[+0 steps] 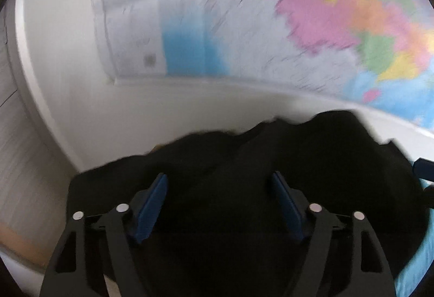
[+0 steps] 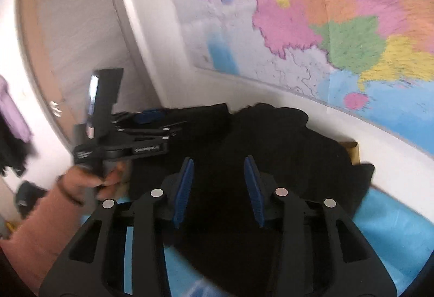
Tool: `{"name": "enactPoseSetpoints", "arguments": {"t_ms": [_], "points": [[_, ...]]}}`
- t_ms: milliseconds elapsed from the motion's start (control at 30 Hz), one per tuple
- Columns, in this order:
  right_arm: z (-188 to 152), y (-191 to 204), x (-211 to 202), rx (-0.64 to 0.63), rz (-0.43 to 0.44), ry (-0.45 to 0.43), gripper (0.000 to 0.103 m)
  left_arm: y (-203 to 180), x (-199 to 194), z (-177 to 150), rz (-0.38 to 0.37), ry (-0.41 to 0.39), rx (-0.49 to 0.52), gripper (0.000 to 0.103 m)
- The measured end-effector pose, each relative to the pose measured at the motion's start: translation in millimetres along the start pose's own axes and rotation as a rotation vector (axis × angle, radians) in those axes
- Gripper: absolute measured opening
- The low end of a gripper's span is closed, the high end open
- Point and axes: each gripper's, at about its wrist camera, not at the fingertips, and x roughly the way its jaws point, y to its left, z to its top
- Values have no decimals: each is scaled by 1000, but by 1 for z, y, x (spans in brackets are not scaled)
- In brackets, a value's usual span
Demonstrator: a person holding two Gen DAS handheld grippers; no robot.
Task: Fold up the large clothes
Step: 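Lower the black jacket onto the stack and open both tools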
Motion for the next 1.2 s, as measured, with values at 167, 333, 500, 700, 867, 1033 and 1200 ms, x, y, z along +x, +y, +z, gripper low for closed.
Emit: {"name": "enactPoseSetpoints", "arguments": {"t_ms": [167,333,500,700,867,1033,1200], "points": [[-35,-55,24,222,63,45,34,32,16,3,-20,10,-144,66],[-41,-45,5,207,5,40,36,32,23,15,30,46,-213,73],[-39,-35,-28,181,14,-20,42,8,29,22,117,82,-108,86],[-49,-18,-44,107,9,-59,45,11,-14,13,51,-20,-154,87],[-60,-11,-46,77,-12,-73,45,-5,-63,-5,24,-132,-125,91],[-72,-14,-45,89,-14,-50,47,-37,-82,-32,-73,-154,-54,91],[-78,-10,-61,99,-18,-105,66,-58,-88,-55,-113,-151,-66,95]]}}
